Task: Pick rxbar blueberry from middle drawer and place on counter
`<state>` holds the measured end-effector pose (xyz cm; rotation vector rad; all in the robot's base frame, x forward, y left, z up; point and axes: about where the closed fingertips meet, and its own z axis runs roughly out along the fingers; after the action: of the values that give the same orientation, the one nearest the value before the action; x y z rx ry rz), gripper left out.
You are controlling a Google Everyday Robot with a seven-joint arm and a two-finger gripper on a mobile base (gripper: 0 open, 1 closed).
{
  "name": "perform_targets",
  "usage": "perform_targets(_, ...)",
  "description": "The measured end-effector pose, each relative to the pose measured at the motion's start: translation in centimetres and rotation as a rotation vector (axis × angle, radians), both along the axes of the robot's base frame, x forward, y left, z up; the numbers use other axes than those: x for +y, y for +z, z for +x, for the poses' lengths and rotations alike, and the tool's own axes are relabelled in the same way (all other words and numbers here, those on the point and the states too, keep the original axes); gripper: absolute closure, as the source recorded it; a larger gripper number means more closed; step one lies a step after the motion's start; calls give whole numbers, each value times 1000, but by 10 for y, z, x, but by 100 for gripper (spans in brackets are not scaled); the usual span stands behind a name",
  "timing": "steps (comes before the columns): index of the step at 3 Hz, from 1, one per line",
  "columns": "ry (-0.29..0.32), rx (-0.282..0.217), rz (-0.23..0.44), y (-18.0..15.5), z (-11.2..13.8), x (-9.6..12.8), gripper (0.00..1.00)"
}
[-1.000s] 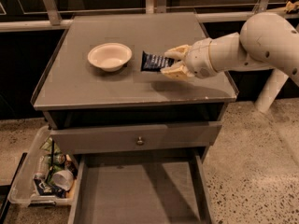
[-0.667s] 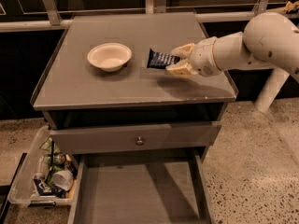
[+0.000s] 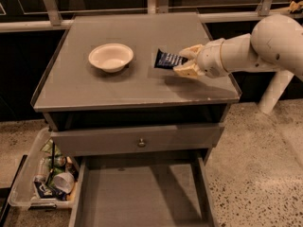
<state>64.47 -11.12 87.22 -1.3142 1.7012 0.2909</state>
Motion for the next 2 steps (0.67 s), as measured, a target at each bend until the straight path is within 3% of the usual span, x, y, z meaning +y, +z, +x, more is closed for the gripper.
perform_targets(2,0,0,0,0,0,0,36)
